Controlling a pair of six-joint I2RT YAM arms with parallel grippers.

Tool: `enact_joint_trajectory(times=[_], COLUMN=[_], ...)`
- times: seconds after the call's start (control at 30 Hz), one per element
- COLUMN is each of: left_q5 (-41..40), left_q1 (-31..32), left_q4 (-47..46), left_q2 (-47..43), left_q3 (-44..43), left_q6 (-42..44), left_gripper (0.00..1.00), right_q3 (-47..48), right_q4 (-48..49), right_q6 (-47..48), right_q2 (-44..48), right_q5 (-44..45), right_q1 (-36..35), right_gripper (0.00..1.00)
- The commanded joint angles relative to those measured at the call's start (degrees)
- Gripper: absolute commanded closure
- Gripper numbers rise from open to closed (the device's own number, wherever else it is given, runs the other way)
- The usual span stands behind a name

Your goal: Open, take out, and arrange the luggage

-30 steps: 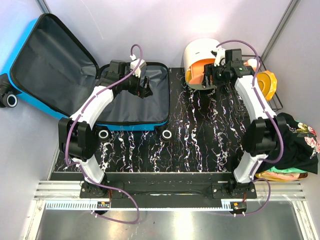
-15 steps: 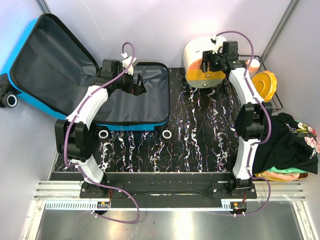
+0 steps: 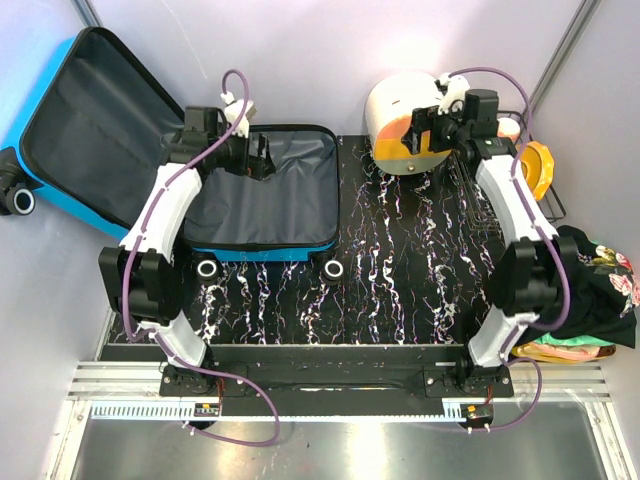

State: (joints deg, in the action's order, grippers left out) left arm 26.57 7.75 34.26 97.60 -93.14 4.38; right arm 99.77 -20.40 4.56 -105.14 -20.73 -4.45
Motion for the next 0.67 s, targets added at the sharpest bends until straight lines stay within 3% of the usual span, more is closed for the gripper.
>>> enact_joint_trajectory(times=[0.0, 0.4, 0.63], left_q5=[-8.1, -19.0, -21.12], left_q1=[-0.45, -0.36, -0.28], left_q4=[4.92, 0.64, -0.86], left_q2=[-2.41, -10.85, -12.61], left_q3=[-6.96, 10.34, 13.25], left_q6=[-0.87, -0.61, -0.07], left_gripper=[0.01, 0.01, 0.01], right_q3=[-6.83, -32.24, -33.23], right_q4=[3.53, 7.21, 10.47], right_q6=[-0.25, -2.45, -3.59], right_q2=[12.05, 24.54, 25.16], right_q5=[-0.37, -5.02, -6.34], right_q1=[0.32, 0.32, 0.23], right_gripper=[0.0, 0.0, 0.0])
